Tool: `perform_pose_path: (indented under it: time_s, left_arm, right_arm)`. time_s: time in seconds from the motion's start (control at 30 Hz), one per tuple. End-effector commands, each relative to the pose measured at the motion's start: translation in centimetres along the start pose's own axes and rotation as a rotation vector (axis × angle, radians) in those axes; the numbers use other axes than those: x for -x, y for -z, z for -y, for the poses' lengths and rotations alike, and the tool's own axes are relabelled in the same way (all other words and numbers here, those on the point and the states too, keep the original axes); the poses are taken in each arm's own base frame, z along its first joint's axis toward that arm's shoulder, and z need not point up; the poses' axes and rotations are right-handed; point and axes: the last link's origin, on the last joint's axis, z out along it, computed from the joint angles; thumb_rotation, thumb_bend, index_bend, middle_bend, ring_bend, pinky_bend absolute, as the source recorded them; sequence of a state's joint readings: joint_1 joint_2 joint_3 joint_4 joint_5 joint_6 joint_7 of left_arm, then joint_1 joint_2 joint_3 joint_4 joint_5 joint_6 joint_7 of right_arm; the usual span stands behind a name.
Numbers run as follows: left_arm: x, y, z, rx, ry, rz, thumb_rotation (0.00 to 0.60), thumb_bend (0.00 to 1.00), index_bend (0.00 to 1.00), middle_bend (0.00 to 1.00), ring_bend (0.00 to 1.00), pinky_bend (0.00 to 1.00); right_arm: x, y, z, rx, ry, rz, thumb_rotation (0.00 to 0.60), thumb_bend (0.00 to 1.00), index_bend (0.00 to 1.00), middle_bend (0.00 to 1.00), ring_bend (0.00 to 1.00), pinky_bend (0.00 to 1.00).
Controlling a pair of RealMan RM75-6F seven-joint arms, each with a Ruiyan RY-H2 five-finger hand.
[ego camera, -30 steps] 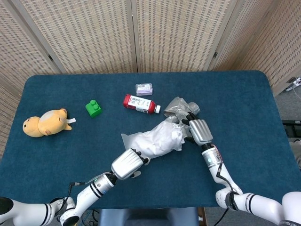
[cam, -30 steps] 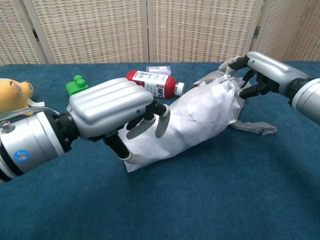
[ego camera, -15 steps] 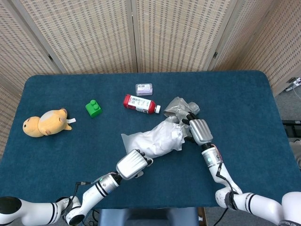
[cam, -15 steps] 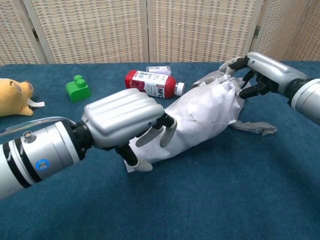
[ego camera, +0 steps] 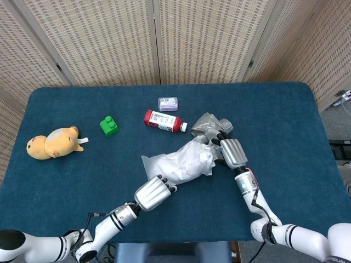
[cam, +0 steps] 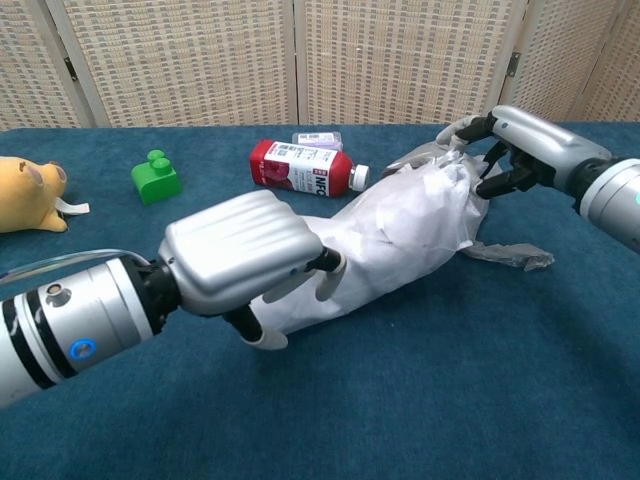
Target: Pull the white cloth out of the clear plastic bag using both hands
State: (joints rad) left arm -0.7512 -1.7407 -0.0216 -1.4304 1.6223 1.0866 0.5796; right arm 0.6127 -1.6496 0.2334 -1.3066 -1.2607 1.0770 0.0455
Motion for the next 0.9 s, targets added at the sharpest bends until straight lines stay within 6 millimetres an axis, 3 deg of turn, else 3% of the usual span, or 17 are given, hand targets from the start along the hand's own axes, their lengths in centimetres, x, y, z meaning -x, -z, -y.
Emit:
perform_pose_path:
  time_s: [0.03, 0.33, 0.57, 0.9]
  left_arm:
    - [0.0, 0.3, 0.1, 0.002, -0.034, 0.022, 0.600, 0.02, 0.40, 0.72, 0.58, 0.65]
    - [0.3, 1.0, 0.2, -0.013, -0.058, 0.068, 0.600, 0.01, 0.31, 0.70, 0.56, 0.64]
    - [0.8, 1.0, 0.2, -0.031, -0.054, 0.083, 0.600, 0.00, 0.37, 0.70, 0.56, 0.64]
    - [1.6, 1.2, 0.4, -0.076, -0.044, 0.092, 0.600, 0.00, 0.38, 0.70, 0.56, 0.64]
  right_arm:
    - [0.0, 0.0, 0.0, -0.001, 0.000, -0.001, 0.600, 0.67, 0.70, 0.20, 0.14, 0.36]
    - [0.0, -0.1, 0.1, -0.003, -0.006, -0.002, 0.600, 0.67, 0.70, 0.20, 0.14, 0.36]
    - [0.0, -0.2, -0.1, 0.007, -0.008, 0.002, 0.600, 0.68, 0.70, 0.20, 0.14, 0.36]
    - [0.0, -0.2, -0.1, 0.008, -0.012, 0.003, 0.600, 0.68, 0.70, 0.20, 0.14, 0.36]
